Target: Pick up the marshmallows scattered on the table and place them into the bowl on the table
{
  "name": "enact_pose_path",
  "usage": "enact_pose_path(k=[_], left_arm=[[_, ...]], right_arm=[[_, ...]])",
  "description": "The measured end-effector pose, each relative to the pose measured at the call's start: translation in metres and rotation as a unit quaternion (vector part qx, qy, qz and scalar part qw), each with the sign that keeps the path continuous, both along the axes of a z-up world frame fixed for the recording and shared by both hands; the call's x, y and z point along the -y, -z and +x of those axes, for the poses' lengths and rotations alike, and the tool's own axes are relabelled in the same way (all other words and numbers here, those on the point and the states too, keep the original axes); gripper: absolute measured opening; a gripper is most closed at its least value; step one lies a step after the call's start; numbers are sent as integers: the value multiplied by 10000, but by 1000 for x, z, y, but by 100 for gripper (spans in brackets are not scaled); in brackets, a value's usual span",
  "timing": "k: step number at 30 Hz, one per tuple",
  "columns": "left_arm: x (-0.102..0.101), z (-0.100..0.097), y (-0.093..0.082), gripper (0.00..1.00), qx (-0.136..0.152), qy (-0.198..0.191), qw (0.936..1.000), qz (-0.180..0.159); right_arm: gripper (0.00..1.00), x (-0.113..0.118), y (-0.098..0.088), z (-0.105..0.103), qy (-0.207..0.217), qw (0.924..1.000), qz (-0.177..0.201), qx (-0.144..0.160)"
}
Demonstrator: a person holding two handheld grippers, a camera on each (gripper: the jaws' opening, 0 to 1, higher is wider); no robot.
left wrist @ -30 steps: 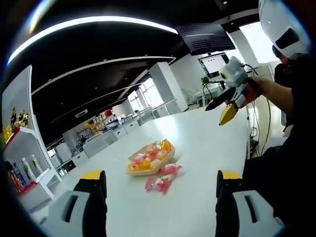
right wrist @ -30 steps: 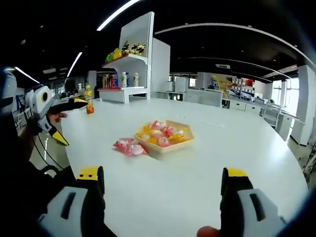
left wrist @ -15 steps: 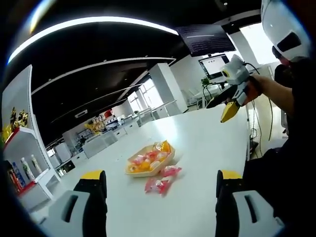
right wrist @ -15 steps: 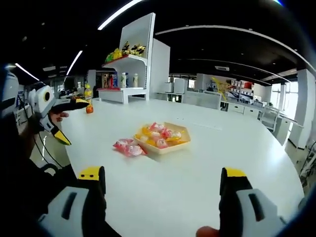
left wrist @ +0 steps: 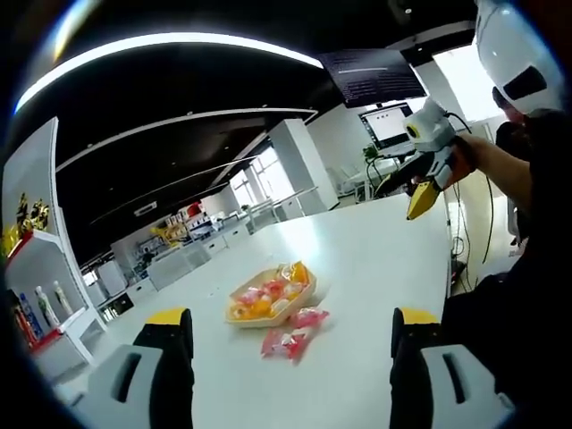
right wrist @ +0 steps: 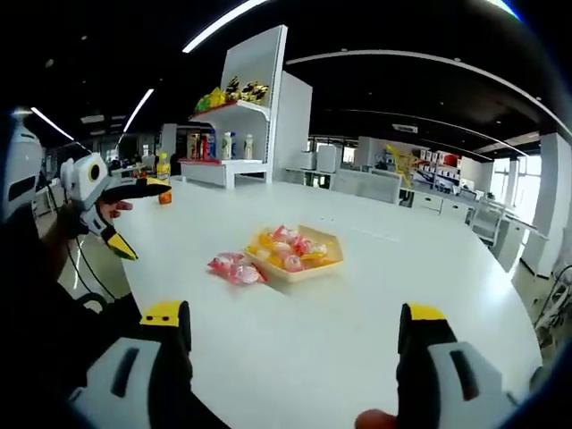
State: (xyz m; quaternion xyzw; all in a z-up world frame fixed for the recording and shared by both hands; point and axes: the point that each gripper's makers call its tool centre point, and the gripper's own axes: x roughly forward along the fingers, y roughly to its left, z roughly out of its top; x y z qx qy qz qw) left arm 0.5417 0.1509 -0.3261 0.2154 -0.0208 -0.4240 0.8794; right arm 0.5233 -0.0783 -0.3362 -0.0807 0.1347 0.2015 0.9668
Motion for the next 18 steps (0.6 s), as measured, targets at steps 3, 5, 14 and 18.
enact_pose_path(k=[3, 5, 14, 18], left_arm=[[0, 4, 2, 91, -38, -25, 10000, 48], [1, 5, 1, 91, -62, -19, 10000, 33], [8, 17, -1, 91, -18, 43, 10000, 51], [7, 28, 4, 91, -63, -30, 9999, 84]], right_arm=[[93, 0, -4, -2, 0, 10000, -12, 47], [93, 0, -6, -2, 15, 10000, -34, 63], [93, 1, -13, -5, 25, 9998, -77, 156], [93, 0, -16, -6, 19, 9998, -94, 185]])
